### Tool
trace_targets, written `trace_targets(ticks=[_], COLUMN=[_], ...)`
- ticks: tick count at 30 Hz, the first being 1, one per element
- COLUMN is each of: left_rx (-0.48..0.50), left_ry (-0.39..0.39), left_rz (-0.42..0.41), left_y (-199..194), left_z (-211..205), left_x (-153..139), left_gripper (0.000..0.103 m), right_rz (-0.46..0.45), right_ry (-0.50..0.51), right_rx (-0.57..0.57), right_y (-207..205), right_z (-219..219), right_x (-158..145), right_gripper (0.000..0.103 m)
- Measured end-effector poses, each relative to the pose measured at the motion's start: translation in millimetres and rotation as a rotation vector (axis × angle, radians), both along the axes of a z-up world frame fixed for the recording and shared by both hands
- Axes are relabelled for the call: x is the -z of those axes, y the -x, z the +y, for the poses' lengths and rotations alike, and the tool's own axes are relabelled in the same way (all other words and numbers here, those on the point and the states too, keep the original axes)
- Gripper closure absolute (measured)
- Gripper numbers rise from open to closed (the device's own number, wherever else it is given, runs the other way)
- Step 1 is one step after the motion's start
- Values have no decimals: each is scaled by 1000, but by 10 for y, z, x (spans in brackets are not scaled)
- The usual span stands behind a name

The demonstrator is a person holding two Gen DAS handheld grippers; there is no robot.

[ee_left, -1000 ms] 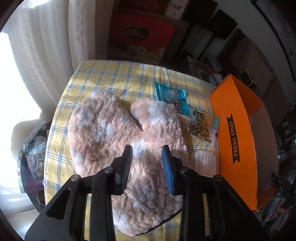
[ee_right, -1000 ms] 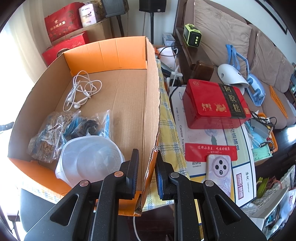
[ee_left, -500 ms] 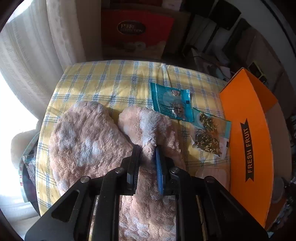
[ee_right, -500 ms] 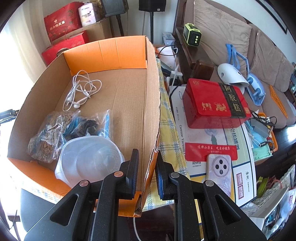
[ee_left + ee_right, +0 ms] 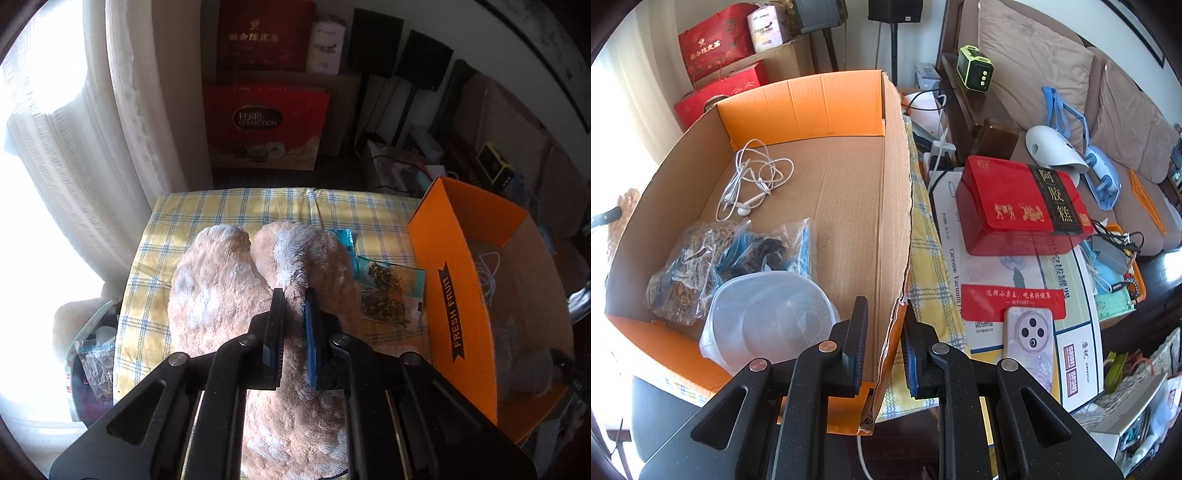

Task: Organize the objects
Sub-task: 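Grasp the pink fuzzy mitt at its middle with the left gripper, then carry the mitt into the box and open the left gripper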

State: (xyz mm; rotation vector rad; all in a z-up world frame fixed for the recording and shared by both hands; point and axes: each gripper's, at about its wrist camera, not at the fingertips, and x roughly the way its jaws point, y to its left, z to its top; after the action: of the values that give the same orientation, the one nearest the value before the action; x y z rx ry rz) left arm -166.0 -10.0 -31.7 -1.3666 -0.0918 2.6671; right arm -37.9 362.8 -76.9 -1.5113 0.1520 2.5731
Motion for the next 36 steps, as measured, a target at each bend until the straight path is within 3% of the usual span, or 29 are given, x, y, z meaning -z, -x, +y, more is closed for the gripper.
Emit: trace_targets(ticks=[12,20,27,36], left_rx=[98,213,291,362], left_ry=[-62,-104,-136,-130], left_rz=[129,170,165,117], left_y=[-196,-232,-193,-157], left_z=[291,767,1255,1809], left_x=[-792,-1215,-1322,-1084], left_gripper=[94,94,94,94], right_rz=[0,-1,-4,-7], right_ry=[1,5,4,13], right_rx=[1,-1,-1,-1], right_y=[5,-3,5,3], right_z=[1,9,15,18], right_x=[-1,28,35,41], right_gripper=[85,85,85,85])
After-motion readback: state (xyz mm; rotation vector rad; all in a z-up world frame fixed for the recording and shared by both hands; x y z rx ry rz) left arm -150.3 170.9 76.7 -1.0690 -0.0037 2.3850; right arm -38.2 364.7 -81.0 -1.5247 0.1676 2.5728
